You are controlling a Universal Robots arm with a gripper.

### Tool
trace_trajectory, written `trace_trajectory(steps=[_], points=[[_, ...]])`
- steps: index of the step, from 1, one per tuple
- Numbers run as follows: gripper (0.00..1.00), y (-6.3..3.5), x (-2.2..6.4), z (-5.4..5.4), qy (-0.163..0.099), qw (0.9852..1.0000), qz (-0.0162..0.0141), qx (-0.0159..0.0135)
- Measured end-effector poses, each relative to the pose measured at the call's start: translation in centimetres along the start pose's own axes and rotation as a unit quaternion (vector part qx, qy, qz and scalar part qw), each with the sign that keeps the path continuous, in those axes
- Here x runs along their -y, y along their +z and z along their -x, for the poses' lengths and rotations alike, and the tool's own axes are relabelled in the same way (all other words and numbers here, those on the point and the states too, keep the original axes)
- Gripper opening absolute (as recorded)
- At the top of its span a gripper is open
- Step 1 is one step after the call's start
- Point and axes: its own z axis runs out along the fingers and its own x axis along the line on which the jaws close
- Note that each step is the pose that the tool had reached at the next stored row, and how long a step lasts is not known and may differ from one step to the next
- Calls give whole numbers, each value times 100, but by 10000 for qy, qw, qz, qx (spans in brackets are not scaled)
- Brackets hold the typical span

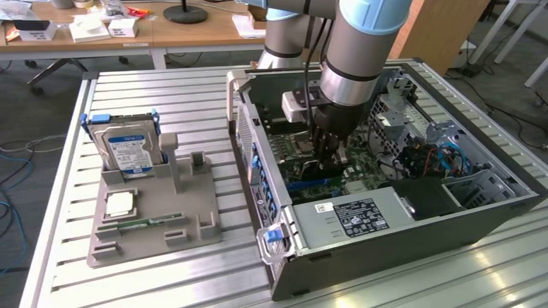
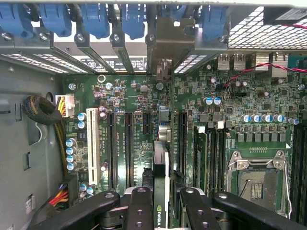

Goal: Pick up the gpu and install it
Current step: 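Insert the gpu into the slot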

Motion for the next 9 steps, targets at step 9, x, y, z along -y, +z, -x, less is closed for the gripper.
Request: trace_trajectory(steps=[9], points=[[27, 22, -7, -1, 0, 10000, -5, 1]])
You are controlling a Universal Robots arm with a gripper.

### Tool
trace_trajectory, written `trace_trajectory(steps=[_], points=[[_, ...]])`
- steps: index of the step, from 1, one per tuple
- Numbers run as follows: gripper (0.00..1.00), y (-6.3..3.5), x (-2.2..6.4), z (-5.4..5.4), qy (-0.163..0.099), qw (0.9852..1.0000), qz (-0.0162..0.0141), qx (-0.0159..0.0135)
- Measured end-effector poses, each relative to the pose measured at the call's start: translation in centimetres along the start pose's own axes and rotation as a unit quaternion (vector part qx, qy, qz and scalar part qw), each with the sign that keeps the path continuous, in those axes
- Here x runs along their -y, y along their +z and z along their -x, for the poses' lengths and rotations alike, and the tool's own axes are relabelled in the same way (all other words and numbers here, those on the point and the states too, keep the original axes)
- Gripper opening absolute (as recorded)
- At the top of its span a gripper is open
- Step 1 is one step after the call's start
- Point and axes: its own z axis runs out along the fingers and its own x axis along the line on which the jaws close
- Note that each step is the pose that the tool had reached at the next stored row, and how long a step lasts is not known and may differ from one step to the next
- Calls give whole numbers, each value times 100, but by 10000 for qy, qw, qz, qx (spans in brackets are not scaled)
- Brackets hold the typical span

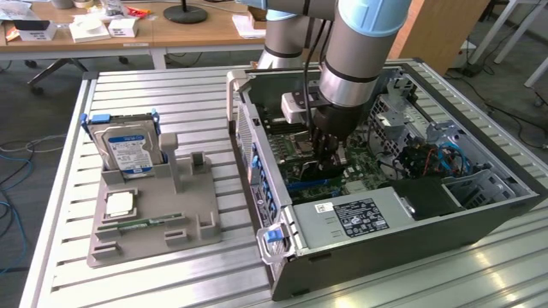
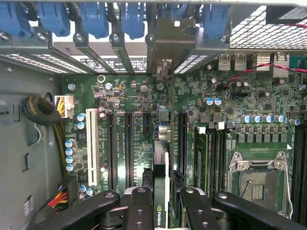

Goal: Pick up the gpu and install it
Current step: 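Insert the gpu into the slot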

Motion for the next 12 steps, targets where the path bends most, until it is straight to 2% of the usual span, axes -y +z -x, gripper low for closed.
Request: trace_trajectory(steps=[12], points=[[27, 28, -1, -1, 0, 10000, 1, -1]])
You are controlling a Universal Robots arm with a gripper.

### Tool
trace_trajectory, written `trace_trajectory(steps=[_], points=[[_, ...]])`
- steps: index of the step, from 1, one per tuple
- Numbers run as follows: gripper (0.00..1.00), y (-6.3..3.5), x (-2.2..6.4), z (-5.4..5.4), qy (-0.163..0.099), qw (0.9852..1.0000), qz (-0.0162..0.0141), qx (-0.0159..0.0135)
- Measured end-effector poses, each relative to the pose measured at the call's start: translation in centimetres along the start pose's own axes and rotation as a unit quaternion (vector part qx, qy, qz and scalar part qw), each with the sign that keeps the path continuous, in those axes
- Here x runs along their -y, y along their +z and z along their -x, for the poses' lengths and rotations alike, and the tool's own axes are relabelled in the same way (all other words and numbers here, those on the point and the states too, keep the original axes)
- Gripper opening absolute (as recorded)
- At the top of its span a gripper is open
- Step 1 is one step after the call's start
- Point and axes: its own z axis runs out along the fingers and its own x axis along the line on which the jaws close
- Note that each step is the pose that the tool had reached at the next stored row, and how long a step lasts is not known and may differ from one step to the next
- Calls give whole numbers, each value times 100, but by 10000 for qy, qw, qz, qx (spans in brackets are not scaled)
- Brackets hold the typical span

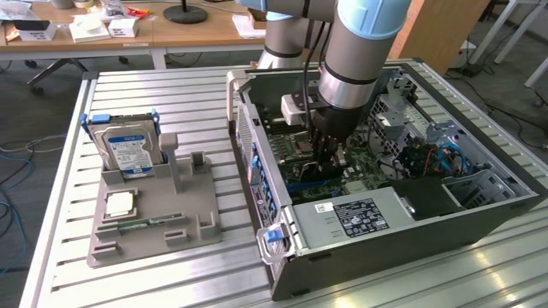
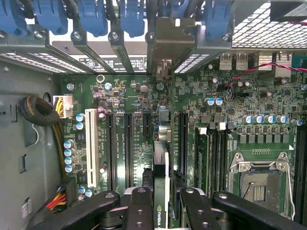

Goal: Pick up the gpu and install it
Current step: 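Insert the gpu into the slot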

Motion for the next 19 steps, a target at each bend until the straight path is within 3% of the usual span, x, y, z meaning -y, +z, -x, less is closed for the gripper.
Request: trace_trajectory(steps=[19], points=[[27, 15, -1, -1, -69, 10000, 3, 4]])
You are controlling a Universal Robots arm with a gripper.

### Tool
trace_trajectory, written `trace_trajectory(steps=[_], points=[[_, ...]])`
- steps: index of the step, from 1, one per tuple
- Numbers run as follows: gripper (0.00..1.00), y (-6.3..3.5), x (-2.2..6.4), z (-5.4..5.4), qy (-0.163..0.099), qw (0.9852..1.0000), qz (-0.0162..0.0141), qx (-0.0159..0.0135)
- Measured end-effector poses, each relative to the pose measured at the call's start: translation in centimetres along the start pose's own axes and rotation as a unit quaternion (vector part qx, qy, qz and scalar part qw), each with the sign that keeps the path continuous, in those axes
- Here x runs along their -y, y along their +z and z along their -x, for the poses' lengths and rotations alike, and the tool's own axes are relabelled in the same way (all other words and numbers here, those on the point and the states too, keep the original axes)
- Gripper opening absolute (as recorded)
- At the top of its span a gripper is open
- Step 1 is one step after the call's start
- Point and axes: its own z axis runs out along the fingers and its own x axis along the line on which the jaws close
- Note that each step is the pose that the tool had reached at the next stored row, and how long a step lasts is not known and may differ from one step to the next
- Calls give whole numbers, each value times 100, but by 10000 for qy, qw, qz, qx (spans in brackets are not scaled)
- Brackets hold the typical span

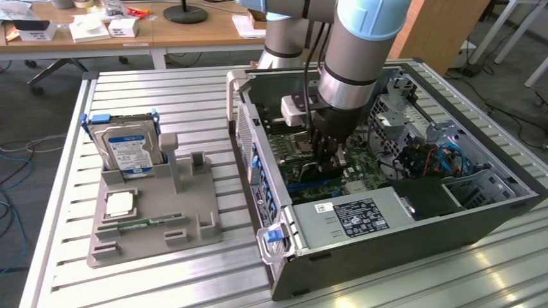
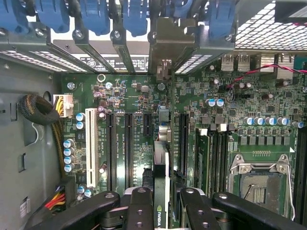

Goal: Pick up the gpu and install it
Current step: 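Insert the gpu into the slot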

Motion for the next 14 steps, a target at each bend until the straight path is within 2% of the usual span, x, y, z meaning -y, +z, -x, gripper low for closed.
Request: trace_trajectory(steps=[14], points=[[27, 3, 0, 0, -76, 10000, 2, 5]])
